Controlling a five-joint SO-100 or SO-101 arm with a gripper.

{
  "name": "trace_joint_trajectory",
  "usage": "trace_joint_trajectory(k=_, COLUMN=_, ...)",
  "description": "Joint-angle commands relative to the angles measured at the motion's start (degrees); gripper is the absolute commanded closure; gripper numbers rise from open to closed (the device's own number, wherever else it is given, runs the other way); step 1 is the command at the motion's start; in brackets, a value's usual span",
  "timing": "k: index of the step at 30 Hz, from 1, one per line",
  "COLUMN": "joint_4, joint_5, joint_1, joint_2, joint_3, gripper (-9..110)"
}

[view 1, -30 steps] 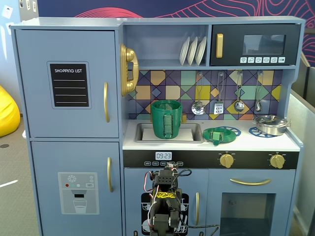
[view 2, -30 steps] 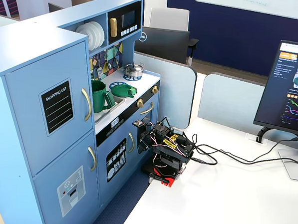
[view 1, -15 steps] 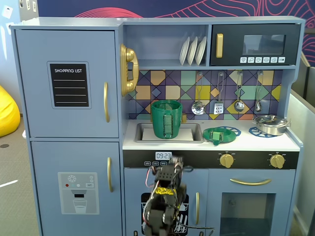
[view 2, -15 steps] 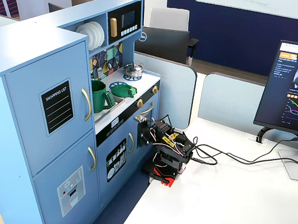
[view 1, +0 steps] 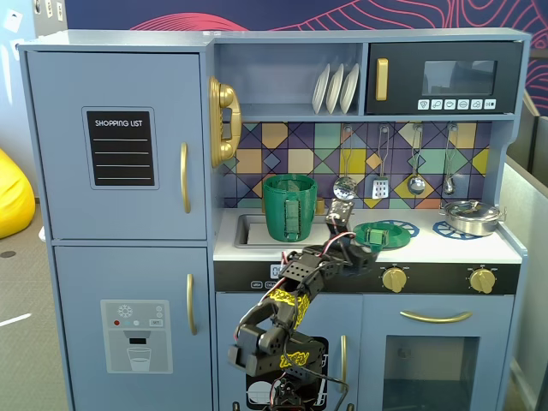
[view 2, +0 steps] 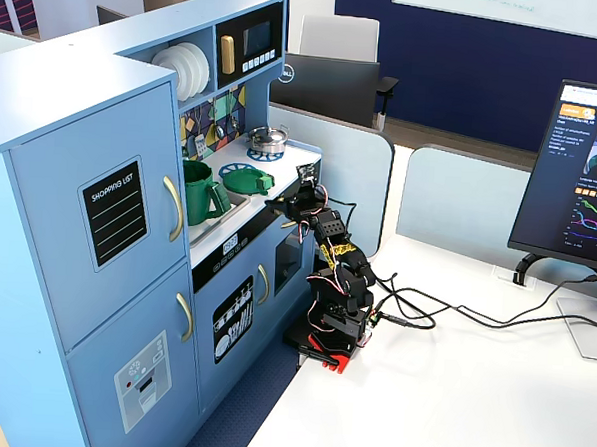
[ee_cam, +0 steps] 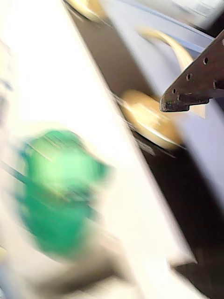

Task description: Pick up the lid from the counter and put it on the green recipient

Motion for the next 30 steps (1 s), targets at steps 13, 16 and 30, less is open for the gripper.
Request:
trace_joint_trajectory(k=13, joint_4=-23.8, joint_5=1.2, joint_1=-0.3, joint_2=-27.2, joint_3=-14.5, gripper=58)
trace_joint_trajectory(k=16, joint_4=-24.9, joint_5=2.0, joint_1=-1.2, joint_2=-30.8, joint_3=-17.3, gripper=59)
trace_joint_trajectory(k=30, joint_4=-26.1, joint_5=1.3, joint_1=-5.9, joint_2=-42.9, joint_3=-26.5, gripper=65)
